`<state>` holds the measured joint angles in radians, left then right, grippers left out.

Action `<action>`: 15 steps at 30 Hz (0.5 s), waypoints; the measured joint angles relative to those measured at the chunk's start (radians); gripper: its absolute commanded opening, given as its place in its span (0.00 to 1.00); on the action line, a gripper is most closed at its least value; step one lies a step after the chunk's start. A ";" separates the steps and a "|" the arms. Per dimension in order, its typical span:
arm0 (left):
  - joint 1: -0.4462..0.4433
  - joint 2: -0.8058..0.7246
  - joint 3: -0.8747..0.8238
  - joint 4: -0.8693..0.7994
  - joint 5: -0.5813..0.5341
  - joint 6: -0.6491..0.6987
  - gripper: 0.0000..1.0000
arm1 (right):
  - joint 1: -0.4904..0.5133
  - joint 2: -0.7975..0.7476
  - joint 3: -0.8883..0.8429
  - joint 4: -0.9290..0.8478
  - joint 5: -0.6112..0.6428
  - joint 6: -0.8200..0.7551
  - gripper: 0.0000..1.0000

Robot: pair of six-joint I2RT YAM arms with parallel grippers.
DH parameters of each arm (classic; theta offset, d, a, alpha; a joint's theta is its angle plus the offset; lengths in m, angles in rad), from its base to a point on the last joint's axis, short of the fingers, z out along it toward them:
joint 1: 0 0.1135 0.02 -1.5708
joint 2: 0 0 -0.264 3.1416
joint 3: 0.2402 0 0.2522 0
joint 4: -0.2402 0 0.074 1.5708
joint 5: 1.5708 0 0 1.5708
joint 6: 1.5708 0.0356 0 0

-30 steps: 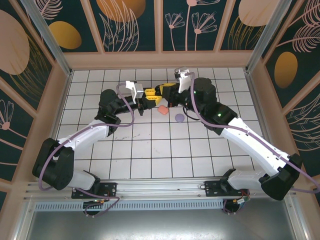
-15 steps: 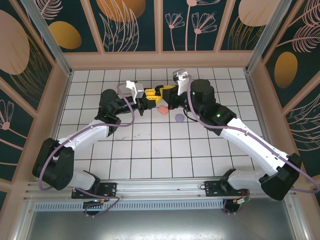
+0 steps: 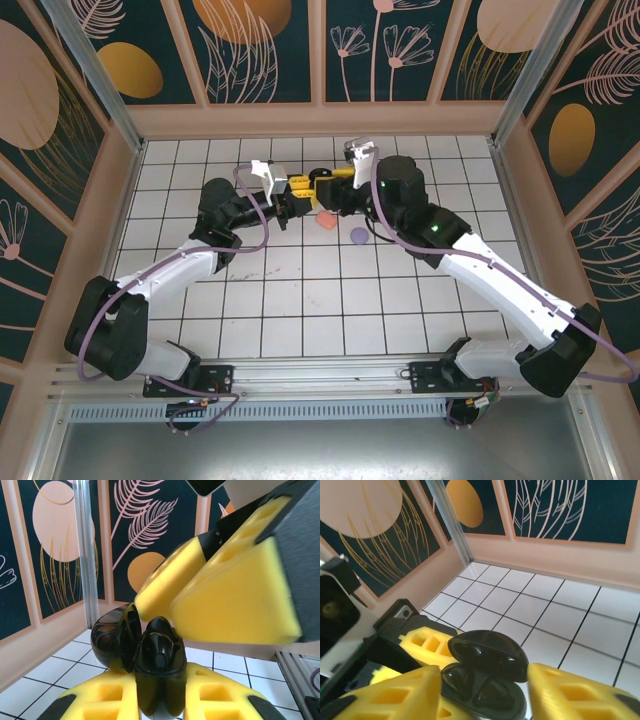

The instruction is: Insert the wireless bluetooth earbuds into the charging case

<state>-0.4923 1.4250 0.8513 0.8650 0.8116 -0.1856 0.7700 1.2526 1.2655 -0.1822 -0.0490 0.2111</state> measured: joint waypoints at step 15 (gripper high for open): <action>-0.005 0.000 -0.013 0.053 0.000 -0.003 0.00 | -0.096 0.073 0.332 -0.161 -0.032 0.107 0.40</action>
<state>-0.4969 1.4250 0.8379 0.9180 0.8120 -0.1883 0.6743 1.3258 1.5974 -0.3428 -0.0807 0.3180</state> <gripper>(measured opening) 0.198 0.515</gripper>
